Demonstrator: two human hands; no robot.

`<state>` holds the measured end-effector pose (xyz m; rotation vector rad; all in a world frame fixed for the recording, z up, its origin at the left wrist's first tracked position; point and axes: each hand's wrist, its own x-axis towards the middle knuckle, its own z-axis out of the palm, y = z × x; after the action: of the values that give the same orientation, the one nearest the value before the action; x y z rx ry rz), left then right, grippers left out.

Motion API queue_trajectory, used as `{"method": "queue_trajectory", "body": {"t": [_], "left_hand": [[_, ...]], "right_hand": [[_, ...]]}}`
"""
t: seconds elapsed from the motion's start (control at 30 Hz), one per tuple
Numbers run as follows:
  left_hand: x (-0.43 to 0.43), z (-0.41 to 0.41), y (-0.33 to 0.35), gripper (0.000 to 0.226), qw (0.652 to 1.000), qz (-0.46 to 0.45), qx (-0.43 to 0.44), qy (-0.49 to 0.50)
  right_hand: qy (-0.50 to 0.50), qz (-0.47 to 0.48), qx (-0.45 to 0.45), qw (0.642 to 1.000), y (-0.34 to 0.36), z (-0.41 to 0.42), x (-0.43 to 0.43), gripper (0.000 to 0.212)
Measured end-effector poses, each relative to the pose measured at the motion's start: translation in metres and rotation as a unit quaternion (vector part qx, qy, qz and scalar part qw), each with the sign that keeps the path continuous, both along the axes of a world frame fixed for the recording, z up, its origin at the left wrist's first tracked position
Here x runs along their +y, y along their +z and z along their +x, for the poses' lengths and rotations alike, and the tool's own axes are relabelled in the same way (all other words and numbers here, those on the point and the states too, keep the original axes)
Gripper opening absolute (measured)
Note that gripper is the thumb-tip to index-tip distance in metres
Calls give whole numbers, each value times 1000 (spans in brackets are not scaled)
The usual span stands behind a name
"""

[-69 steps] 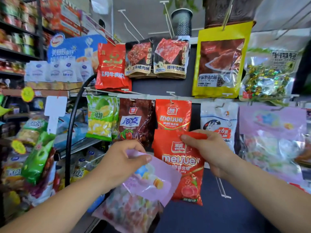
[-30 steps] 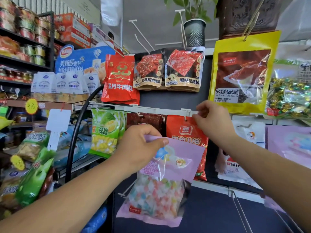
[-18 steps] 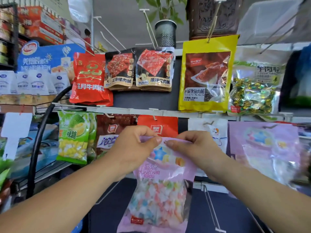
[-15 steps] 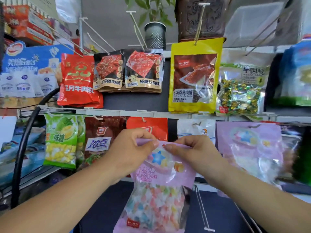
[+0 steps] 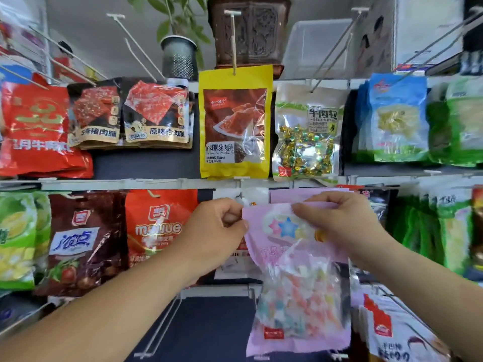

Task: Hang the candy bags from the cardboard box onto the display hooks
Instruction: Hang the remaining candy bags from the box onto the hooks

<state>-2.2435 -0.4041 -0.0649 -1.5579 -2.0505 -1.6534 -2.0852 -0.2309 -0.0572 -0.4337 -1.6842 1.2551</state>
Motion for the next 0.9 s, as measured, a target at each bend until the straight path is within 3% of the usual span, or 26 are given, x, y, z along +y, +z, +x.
{"method": "queue_trajectory", "body": {"t": [0.33,0.5,0.7,0.9], "left_hand": [[50,33,-1,22,1000,-5,-3,-6],[58,33,-4,33,1000,-8,-24,8],[65,34,-4,48,1000,-27,-5,11],[75,38,-6,31,1000,-9,-4,-13]], "right_hand": [[-43,21,18,999,14,19,54,40],[-24,30,32,999,20,15,57,20],[-43,18,23,999,11,28,72,20],[-56,55,-3,997,17,27,63,21]]}}
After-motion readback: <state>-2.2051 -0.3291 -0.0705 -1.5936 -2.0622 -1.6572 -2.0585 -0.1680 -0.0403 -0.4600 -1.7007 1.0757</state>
